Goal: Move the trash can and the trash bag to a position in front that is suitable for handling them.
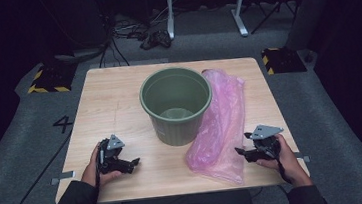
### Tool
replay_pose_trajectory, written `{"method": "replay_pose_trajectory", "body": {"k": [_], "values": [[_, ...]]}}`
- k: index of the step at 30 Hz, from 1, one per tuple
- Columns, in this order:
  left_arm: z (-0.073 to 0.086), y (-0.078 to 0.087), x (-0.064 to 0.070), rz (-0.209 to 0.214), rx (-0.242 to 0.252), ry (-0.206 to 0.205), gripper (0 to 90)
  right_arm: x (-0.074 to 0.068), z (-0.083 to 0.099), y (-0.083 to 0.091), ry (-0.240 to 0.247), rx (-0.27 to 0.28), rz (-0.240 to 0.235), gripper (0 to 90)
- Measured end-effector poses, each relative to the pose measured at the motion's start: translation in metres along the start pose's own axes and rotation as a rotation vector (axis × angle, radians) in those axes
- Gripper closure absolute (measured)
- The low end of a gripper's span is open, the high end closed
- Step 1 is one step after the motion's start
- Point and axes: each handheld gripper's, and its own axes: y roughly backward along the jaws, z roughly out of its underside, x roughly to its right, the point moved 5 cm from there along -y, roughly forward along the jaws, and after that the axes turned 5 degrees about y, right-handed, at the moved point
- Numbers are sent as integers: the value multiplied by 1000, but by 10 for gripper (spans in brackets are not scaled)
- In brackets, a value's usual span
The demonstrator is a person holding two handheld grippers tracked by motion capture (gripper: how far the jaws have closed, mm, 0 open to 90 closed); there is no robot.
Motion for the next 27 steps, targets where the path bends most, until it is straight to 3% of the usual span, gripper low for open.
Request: {"method": "replay_pose_trajectory", "body": {"k": [4,7,11,17,19,21,22,27], "values": [[-1,-1,3,7,1,-4,3,-2,7,-14,-13,-30,-45,320],[-3,-3,7,7,1,-13,4,-5,6,-18,-25,-11,-82,333],[-4,-5,14,15,-6,-26,5,-9,3,-20,-22,-7,-88,340],[-8,-5,27,27,-2,-30,84,-29,-7,-28,-7,16,-139,333],[-11,-6,33,27,2,-42,161,-41,-14,-34,6,22,-153,320],[-12,-7,35,24,1,-50,159,-44,-17,-36,9,22,-154,315],[-14,-7,39,38,4,-50,161,-52,-21,-39,11,22,-158,303],[-20,-4,46,77,37,-44,167,-62,-26,-42,15,24,-162,287]]}}
